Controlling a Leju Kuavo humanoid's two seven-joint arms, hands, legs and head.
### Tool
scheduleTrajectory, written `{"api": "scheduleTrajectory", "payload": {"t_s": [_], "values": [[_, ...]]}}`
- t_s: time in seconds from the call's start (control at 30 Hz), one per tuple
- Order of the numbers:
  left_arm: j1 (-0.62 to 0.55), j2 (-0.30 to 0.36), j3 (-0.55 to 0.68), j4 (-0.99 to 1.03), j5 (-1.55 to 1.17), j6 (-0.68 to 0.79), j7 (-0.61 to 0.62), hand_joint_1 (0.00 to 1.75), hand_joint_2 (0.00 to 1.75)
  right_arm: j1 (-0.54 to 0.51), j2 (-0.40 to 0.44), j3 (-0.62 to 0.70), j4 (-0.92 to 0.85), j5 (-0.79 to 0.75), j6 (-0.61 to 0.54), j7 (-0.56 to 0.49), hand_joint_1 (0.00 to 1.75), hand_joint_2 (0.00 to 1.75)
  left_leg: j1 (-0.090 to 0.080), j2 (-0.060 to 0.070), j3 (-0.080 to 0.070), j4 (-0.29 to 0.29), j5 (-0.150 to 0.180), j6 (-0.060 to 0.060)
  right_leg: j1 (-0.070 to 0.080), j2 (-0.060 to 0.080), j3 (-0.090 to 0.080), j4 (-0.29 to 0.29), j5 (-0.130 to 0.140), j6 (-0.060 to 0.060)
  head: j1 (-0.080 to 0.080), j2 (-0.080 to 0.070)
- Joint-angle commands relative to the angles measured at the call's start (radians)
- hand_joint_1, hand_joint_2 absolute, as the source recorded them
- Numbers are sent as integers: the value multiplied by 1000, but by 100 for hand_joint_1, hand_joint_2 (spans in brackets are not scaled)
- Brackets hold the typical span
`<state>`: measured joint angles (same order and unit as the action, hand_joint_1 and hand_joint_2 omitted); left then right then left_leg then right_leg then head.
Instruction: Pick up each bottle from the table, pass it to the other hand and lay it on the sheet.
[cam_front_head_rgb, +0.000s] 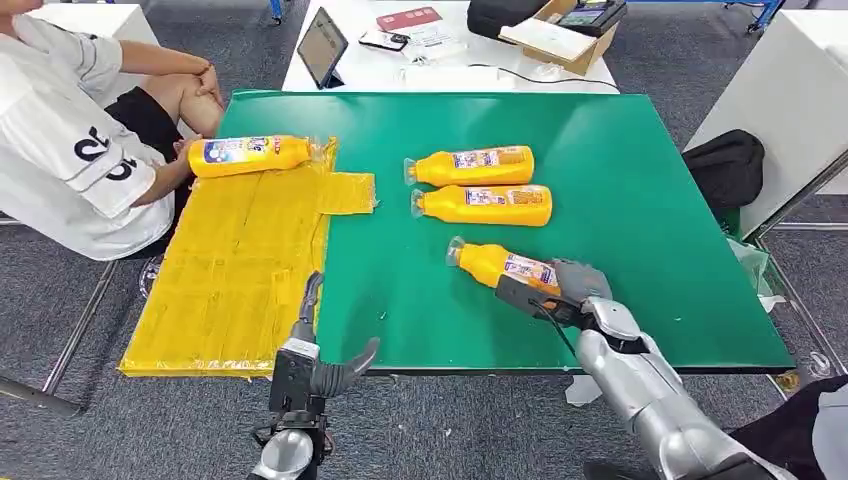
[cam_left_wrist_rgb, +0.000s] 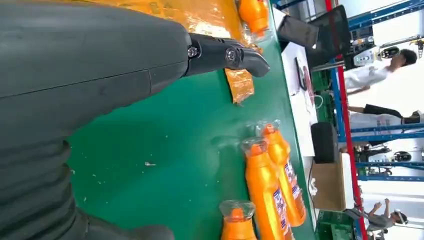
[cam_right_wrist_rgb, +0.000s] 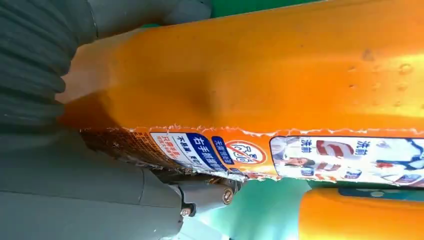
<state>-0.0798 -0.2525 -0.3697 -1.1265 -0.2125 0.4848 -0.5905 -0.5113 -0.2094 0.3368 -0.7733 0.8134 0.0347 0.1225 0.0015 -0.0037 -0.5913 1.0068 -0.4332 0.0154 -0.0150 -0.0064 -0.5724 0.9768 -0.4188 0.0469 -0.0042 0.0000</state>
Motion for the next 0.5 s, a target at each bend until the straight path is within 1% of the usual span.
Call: {"api": "scheduleTrajectory", "payload": {"t_s": [0.03,0.07,0.1,0.13,0.2,0.23,0.27,0.33,0.4,0.47,0.5], "values": [[-15,15,-20,41,18,14,-4,0,175,101,69,-47,-2,-163,-91,-164,175,175,2,-3,3,-2,0,-1,2,-3,5,-3,0,-2,0,0],[-6,18,-21,23,20,14,-5,0,175,118,97,-73,-52,-198,-131,-195,175,175,2,-1,3,-2,0,-1,2,-1,4,-3,0,-2,0,0],[4,20,-21,3,23,15,-6,0,175,142,125,-88,-121,-216,-194,-248,175,175,2,0,3,-1,0,-1,2,0,4,-2,0,-2,0,0],[16,26,-27,-23,27,6,-4,0,175,182,160,-114,-223,-255,-251,-286,175,175,2,1,4,-3,0,-2,2,1,5,-3,0,-3,0,0],[25,30,-36,-52,47,-17,3,0,175,247,194,-133,-382,-291,-355,-359,175,175,2,6,2,-1,-1,-2,2,6,2,-1,1,-2,0,0],[25,32,-48,-65,69,-35,4,0,175,293,215,-151,-483,-342,-408,-422,175,175,2,6,1,-1,-3,-2,2,6,2,0,0,-3,0,0],[22,32,-58,-72,85,-44,1,0,175,320,221,-159,-542,-375,-426,-457,175,175,2,7,0,-1,-3,-3,2,6,-1,1,0,-3,0,0],[11,36,-85,-83,115,-53,0,0,175,348,235,-176,-596,-343,-546,-518,175,175,1,4,-3,0,-3,-3,2,3,-4,3,-1,-3,-1,0],[5,48,-112,-100,156,-76,11,0,175,353,245,-182,-596,-337,-603,-563,175,175,1,-2,-5,1,-2,-3,2,-1,-5,4,-3,-3,-1,0],[3,59,-128,-114,191,-107,22,0,175,348,252,-183,-581,-360,-621,-591,175,175,2,-1,-8,0,-1,-1,2,-2,-7,3,-1,-1,-1,0],[6,65,-136,-126,211,-128,29,0,175,340,253,-178,-562,-362,-623,-597,175,175,2,0,-6,0,-2,-1,2,-1,-5,3,-2,-2,-1,0]]}}
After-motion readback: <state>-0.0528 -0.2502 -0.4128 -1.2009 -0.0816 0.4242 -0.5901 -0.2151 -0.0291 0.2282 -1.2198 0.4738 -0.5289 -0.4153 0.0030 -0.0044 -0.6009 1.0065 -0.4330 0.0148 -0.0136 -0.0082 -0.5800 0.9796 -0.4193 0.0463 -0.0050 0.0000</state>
